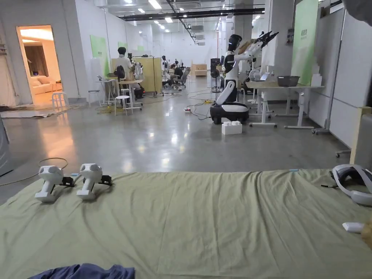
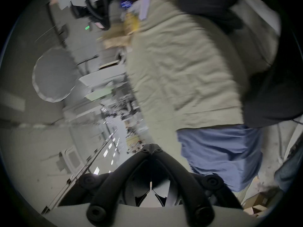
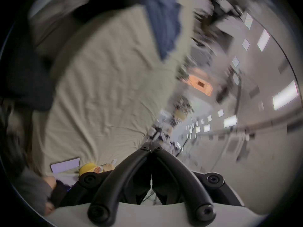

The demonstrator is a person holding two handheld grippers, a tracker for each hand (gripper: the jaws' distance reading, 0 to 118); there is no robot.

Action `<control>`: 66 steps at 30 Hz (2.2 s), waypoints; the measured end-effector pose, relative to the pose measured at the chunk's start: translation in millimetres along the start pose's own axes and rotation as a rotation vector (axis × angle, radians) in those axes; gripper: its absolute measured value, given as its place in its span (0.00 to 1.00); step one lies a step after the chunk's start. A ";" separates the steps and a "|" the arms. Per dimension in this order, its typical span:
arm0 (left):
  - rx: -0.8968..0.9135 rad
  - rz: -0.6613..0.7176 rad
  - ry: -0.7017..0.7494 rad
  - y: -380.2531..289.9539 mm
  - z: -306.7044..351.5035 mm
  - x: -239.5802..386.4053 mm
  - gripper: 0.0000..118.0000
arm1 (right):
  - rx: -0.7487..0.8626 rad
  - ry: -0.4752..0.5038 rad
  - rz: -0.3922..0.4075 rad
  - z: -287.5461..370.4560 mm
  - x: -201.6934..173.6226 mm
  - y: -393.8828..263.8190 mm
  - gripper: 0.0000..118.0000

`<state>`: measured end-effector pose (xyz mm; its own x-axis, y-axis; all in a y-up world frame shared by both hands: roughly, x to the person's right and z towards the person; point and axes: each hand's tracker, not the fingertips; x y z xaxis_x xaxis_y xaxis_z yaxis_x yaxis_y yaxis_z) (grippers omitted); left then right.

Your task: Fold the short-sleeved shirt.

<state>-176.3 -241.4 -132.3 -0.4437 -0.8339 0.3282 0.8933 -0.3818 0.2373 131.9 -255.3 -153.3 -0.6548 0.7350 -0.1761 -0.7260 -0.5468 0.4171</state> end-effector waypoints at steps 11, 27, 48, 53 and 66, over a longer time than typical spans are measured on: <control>0.208 2.017 0.511 -102.0 54.7 -88.0 0.01 | -0.030 -0.523 -2.071 38.6 81.6 -85.9 0.02; 0.145 1.978 0.456 -92.1 50.4 -92.4 0.01 | -0.041 -0.509 -2.175 36.9 79.3 -83.8 0.02; -0.267 2.254 -0.173 -212.3 -159.9 53.0 1.00 | -0.069 -0.120 -2.341 -9.5 44.7 -63.7 0.02; -0.353 2.251 -0.232 -216.5 -237.3 90.4 1.00 | -0.157 -0.018 -2.322 -30.9 32.9 -54.7 0.02; -0.606 2.173 -0.401 -220.5 -330.4 141.2 0.73 | -0.247 0.149 -2.324 -63.8 18.1 -42.7 0.02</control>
<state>-411.9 -406.7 -440.4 0.9672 0.0382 -0.2512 -0.2270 0.5741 -0.7867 137.6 -244.2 -231.2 0.9967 -0.0501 -0.0645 0.0041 0.8189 -0.5739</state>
